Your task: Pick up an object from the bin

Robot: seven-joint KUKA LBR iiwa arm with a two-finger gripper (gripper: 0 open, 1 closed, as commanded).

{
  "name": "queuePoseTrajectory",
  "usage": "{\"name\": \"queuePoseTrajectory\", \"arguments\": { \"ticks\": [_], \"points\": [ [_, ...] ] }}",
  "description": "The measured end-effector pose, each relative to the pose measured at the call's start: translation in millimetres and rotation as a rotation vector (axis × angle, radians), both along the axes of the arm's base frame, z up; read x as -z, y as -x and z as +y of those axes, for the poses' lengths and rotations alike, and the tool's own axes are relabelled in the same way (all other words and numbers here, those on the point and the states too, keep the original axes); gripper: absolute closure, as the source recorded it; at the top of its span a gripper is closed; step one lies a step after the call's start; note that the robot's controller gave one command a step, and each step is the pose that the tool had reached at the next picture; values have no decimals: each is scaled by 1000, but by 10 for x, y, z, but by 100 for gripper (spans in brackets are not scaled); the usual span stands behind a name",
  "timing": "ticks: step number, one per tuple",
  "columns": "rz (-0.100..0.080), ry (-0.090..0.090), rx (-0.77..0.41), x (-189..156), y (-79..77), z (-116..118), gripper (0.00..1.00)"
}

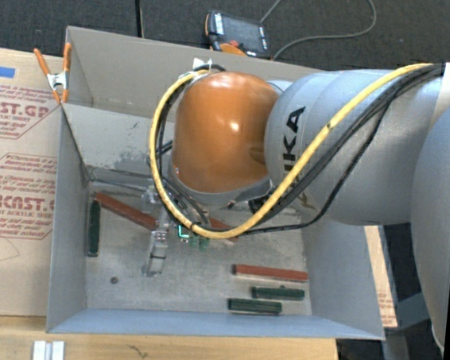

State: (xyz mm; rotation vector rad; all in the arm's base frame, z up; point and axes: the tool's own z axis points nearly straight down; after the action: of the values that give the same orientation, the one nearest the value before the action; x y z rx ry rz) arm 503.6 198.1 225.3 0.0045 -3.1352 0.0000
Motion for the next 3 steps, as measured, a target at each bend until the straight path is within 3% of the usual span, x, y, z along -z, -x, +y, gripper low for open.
{"name": "queuePoseTrajectory", "arguments": {
  "ticks": [1,2,3],
  "points": [
    [-4,0,22,1604,-769,-162,0],
    [-9,-2,88,1241,-709,-118,0],
    [-8,-1,261,1117,-731,47,0]
  ]
}}
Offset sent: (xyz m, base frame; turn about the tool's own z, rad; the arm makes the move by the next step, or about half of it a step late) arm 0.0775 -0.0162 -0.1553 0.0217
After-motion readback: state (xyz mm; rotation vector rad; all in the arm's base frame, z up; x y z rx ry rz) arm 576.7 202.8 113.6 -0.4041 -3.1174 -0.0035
